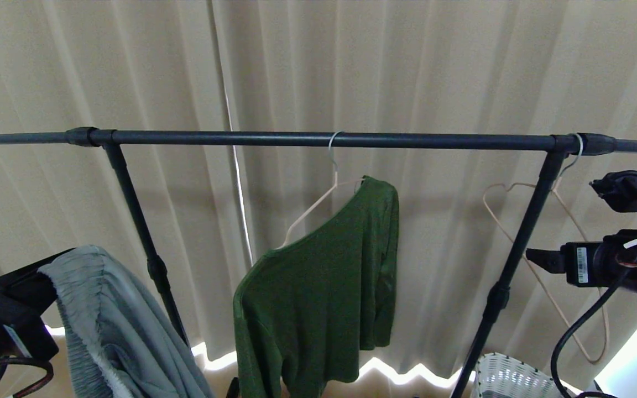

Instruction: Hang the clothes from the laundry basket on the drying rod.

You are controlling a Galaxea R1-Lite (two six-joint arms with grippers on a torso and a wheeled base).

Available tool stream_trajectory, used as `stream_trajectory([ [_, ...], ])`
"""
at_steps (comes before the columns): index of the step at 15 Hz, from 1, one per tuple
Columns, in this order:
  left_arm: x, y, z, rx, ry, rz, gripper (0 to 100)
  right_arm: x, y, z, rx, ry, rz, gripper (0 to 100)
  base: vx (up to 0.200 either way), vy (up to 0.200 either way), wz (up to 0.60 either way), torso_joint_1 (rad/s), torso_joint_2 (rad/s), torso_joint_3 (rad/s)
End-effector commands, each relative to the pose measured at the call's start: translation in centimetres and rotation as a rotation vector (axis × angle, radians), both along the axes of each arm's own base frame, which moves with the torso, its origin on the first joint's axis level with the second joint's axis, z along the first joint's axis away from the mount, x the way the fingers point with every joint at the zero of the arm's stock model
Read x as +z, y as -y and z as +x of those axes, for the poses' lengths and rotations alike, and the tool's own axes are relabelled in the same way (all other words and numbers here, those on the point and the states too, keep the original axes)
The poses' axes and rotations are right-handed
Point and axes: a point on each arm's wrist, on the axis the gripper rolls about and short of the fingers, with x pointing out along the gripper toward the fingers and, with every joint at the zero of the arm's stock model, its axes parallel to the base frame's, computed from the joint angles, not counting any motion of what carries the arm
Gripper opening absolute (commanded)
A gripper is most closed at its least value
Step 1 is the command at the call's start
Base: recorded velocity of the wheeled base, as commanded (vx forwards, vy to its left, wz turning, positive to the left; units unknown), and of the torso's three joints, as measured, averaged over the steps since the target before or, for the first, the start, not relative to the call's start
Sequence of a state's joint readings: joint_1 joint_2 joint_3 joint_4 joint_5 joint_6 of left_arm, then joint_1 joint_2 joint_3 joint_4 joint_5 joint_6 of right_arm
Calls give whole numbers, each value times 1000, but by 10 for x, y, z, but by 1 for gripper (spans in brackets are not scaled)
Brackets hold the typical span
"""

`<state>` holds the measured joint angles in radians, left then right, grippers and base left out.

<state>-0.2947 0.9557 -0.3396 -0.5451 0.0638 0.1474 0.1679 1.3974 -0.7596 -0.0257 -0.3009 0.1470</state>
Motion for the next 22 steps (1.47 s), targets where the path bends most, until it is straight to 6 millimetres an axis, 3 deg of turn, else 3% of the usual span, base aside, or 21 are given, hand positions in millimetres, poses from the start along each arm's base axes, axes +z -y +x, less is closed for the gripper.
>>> stream_trajectory([
  [1,0,0,0,1,0,0,0,-9,-2,13,-19,3,-11,100,0,0,0,0,0,0],
  [3,0,0,-1,1,3,-3,0,-9,-2,15,-23,6,-13,100,0,0,0,0,0,0],
  [4,0,0,-1,1,3,-1,0,-8,-2,14,-24,11,-16,0,0,0,0,0,0,0],
  [9,0,0,0,-1,-1,0,0,-4,-1,12,-53,26,-33,0,0,0,0,0,0,0],
  [15,0,0,0,-1,-1,0,0,13,4,-2,-89,107,-39,0,0,0,0,0,0,0],
  [22,1,0,-1,2,4,0,0,29,9,-38,-83,192,-34,0,0,0,0,0,0,0],
])
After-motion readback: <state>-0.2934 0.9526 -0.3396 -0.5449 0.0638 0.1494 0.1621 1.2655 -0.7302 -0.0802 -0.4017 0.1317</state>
